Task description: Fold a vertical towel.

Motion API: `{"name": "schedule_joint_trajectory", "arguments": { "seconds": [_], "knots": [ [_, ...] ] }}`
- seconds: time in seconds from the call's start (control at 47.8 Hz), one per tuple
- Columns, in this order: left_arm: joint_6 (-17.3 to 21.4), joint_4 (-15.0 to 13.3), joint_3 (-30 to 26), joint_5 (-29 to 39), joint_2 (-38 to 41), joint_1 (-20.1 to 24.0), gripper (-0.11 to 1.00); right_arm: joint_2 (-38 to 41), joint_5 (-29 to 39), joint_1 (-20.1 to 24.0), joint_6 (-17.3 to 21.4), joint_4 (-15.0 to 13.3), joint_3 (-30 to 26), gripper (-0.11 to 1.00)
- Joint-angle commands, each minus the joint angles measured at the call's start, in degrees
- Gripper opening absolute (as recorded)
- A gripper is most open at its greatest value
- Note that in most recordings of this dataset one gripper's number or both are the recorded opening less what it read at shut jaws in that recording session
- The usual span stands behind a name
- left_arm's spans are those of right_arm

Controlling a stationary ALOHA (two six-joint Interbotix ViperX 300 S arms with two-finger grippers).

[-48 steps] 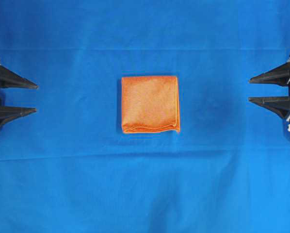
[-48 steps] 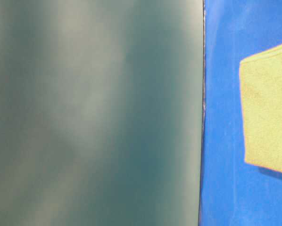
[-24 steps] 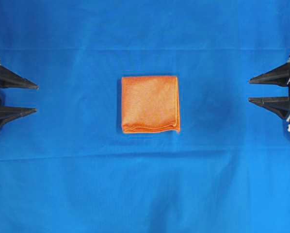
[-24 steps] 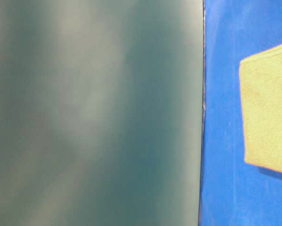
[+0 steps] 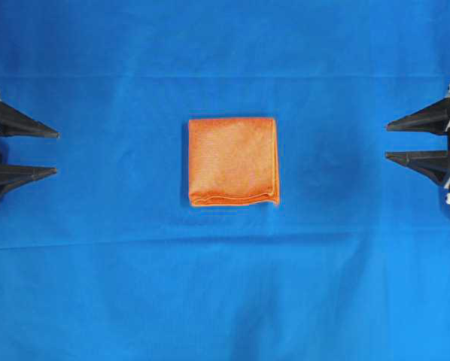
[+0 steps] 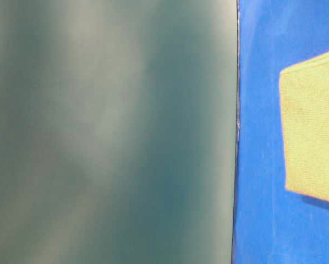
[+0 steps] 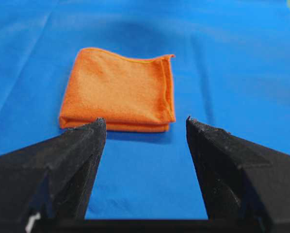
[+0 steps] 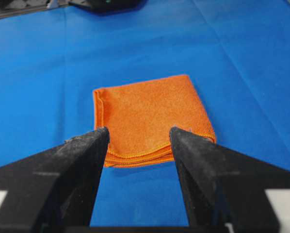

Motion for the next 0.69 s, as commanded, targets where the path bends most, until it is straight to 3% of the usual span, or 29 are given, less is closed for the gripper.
{"name": "schedule_joint_trajectory", "arguments": {
  "seconds": [0.0,0.67],
  "knots": [
    [0.00,-0.09,-0.70,-0.26,0.35,0.09,0.63,0.26,-0.18,-0.18,0.00,0.09,-1.05,0.58],
    [0.00,-0.09,-0.70,-0.26,0.35,0.09,0.63,0.26,0.44,-0.09,0.00,0.00,-1.05,0.58]
  ]
}}
